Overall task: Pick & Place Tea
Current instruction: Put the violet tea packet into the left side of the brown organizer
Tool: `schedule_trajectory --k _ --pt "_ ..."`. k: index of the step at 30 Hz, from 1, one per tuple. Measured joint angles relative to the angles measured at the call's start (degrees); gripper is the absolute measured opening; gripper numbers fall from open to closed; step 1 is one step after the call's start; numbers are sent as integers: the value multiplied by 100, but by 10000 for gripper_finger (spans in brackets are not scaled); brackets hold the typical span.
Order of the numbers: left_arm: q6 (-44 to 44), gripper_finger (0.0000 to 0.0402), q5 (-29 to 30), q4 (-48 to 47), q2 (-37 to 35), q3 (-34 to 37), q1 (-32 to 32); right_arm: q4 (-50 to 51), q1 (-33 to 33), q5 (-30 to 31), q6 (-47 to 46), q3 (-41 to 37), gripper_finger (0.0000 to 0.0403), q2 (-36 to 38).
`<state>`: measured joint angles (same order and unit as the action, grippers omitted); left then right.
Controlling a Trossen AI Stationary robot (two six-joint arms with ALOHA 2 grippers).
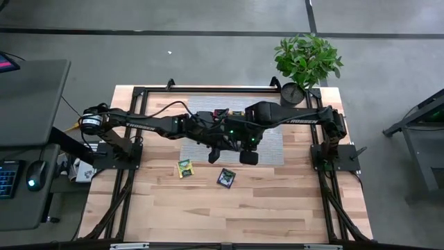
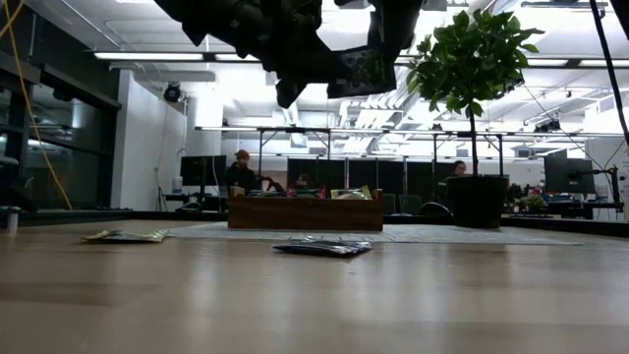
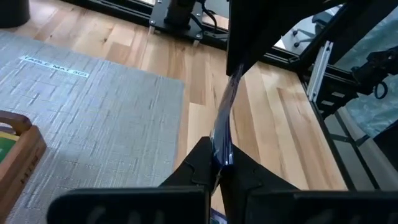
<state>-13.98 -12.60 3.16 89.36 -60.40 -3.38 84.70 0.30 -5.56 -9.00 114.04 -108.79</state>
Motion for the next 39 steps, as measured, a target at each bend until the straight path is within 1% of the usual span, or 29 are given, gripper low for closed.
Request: schedule_trajectory --k 4,6,8,13,17,20,22,24,27,29,31,34,39 --pt "22 3 86 -64 0 1 -2 50 11 357 -160 -4 14 31" --pt "55 3 144 -81 0 9 0 76 11 420 -246 -4 26 95" --pt "85 2 173 -92 0 9 0 110 11 454 -274 -4 43 179" --pt "284 2 259 -403 0 9 0 319 11 863 -500 -8 88 498" --pt "409 1 419 -508 -20 11 0 165 77 1174 -771 -296 118 959" --pt "512 1 652 -427 -234 15 -3 -242 205 1402 -1016 -779 131 1389" --pt "605 1 851 -391 -361 -1 -44 -698 313 1514 -1221 -1330 134 1770" --pt "731 0 977 -423 -521 20 -80 -1368 430 1597 -1427 -2017 135 2199" --pt "955 0 1177 -221 -687 4 -85 -2687 670 1855 -1742 -3220 135 2882" --pt "1077 0 1204 -164 -764 9 -79 -3668 821 2049 -1957 -3972 136 3281" --pt "1127 0 1195 108 -769 9 -74 -4682 955 2222 -2091 -4634 136 3614" --pt "1128 0 1194 449 -767 11 -76 -5921 1058 2420 -2115 -5395 136 3915" --pt "1182 0 1012 1249 -767 10 -76 -7213 1169 2847 -2039 -6128 136 4019"
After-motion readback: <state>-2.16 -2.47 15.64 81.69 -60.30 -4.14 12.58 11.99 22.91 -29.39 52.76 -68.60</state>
